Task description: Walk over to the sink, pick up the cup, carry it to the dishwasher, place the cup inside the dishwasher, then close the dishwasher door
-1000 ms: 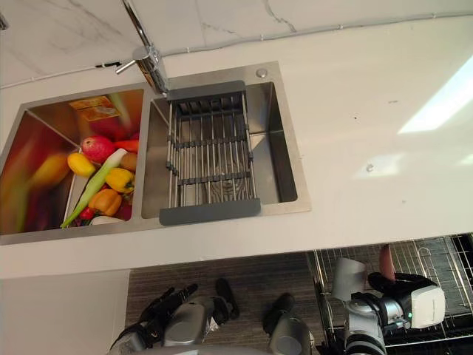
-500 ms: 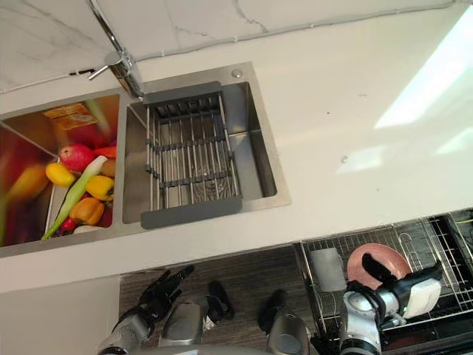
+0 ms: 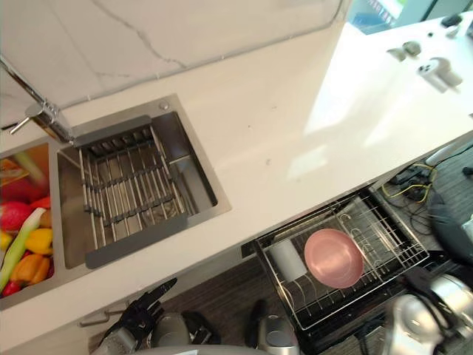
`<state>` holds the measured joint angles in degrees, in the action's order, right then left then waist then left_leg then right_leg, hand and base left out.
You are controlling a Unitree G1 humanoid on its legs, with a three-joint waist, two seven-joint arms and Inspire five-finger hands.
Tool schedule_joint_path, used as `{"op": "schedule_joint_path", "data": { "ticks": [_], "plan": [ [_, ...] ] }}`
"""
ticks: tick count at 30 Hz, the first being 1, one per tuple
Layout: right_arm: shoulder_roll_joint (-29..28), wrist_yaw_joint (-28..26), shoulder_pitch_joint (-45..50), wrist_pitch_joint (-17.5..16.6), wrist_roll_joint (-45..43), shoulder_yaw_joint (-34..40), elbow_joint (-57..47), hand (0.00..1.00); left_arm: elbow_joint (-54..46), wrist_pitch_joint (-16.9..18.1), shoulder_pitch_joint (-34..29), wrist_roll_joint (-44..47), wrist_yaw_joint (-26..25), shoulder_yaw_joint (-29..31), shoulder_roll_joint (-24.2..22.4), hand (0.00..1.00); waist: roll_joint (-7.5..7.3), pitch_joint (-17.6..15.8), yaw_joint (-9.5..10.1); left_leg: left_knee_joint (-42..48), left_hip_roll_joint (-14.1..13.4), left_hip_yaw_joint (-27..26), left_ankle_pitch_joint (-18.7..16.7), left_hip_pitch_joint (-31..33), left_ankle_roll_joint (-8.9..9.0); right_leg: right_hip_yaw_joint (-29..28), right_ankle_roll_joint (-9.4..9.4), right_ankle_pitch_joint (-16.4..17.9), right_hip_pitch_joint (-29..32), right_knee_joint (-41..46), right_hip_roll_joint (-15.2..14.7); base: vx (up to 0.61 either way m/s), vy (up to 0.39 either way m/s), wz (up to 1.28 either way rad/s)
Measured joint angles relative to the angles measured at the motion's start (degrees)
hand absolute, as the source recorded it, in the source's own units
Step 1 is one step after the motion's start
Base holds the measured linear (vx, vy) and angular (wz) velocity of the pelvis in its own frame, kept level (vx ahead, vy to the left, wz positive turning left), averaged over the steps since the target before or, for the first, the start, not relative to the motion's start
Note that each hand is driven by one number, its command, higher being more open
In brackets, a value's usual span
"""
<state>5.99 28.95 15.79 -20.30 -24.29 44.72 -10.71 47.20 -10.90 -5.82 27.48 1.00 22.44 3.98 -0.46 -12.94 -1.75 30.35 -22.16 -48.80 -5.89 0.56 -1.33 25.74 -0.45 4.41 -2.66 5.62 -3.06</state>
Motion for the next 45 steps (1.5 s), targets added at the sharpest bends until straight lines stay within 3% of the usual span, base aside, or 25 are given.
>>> {"op": "schedule_joint_path", "data": {
  "ticks": [4,8,11,15,19,22,28,33,40,42,45],
  "plan": [
    [-3.97,-12.96,0.92,-1.7,-19.7,1.48,11.95,1.0,0.23,-0.57,-2.15,-0.55,-0.03,0.2,1.05,1.0,-1.07,2.64,-0.68,0.71,-0.89,-0.57,0.03,-1.17,0.03,-0.71,0.53,-0.89,-2.24,-4.26,1.39,-0.05,-0.038,-0.11],
    [-10.41,-19.03,0.99,-0.35,-25.6,-2.44,23.26,1.0,0.72,0.09,-3.39,-2.63,0.44,-0.37,0.92,1.0,-1.06,4.59,-0.73,0.34,-0.65,-0.46,0.22,-1.23,0.29,0.02,0.26,-0.73,-2.54,-4.97,1.21,-0.07,0.0,-0.06],
    [-10.55,-23.66,0.32,3.34,-28.21,-8.2,31.18,1.0,0.75,1.64,-4.05,-4.06,1.73,-0.51,-0.33,1.0,-0.41,5.2,-0.62,-2.17,1.58,-0.31,0.96,-1.14,0.93,1.49,1.0,-1.2,-2.42,-5.16,-0.42,-0.05,0.058,0.09],
    [-10.41,-27.34,0.02,2.75,-28.4,-9.74,34.64,1.0,0.89,3.99,-4.43,-5.07,3.03,-0.59,-2.14,1.0,-0.12,5.36,-0.46,-7.64,6.51,1.96,1.99,-0.7,1.97,4.83,1.98,-2.39,-1.95,-5.18,-3.28,-0.02,0.101,0.27],
    [-8.69,-28.31,0.0,3.11,-28.41,-11.89,38.94,1.0,2.57,6.42,-3.99,-6.19,4.21,-1.19,-2.76,1.0,0.18,5.29,-0.38,-12.29,9.26,4.78,1.95,-0.37,2.06,8.16,2.4,-2.74,-1.65,-4.47,-4.3,-0.02,0.076,0.41],
    [-6.7,-28.22,-0.42,5.93,-28.29,-15.82,44.15,1.0,3.36,7.38,-3.4,-6.78,4.66,-2.12,-3.17,1.0,1.09,5.1,1.13,-17.23,11.24,7.86,1.78,-0.45,2.33,11.09,2.33,-3.28,-1.64,-4.01,-4.38,-0.03,0.049,0.45],
    [-3.52,-26.44,-2.69,6.34,-28.44,-20.51,45.1,1.0,4.78,8.42,-3.22,-8.43,5.5,-2.32,-4.53,1.0,2.9,5.34,2.62,-22.46,14.25,13.2,2.98,-0.13,2.92,15.05,2.15,-3.99,-2.48,-4.06,-4.97,-0.03,0.041,0.38],
    [-2.08,-26.47,-5.52,5.33,-30.08,-21.39,44.73,1.0,4.74,8.41,-3.8,-9.54,5.86,-2.66,-5.17,1.0,4.6,5.81,4.23,-24.68,14.8,15.88,5.09,0.25,2.29,17.39,2.02,-3.89,-2.92,-4.69,-4.33,0.0,0.008,0.23],
    [-2.93,-26.7,-9.29,4.21,-36.35,-26.11,41.5,1.0,4.66,7.88,-4.32,-9.48,6.65,-2.77,-5.04,1.0,5.75,5.95,5.86,-26.47,14.58,19.54,8.98,1.63,0.92,21.29,1.36,-3.34,-3.23,-4.88,-3.03,0.01,-0.001,0.24],
    [-5.22,-32.04,-8.11,3.39,-39.32,-30.63,39.55,1.0,4.62,7.79,-5.08,-9.48,7.01,-2.62,-5.04,1.0,6.17,5.71,5.79,-26.42,14.12,19.72,9.21,2.04,0.86,21.38,1.1,-3.07,-3.01,-4.89,-2.51,0.0,0.011,0.02],
    [-7.52,-32.32,-7.63,2.99,-41.17,-32.64,37.57,1.0,3.7,7.49,-5.87,-9.46,7.62,-2.54,-5.19,1.0,6.38,5.75,5.97,-25.8,13.27,19.75,9.09,2.83,1.1,21.29,0.9,-2.92,-2.53,-5.08,-1.86,-0.05,0.042,0.0]
  ]
}}
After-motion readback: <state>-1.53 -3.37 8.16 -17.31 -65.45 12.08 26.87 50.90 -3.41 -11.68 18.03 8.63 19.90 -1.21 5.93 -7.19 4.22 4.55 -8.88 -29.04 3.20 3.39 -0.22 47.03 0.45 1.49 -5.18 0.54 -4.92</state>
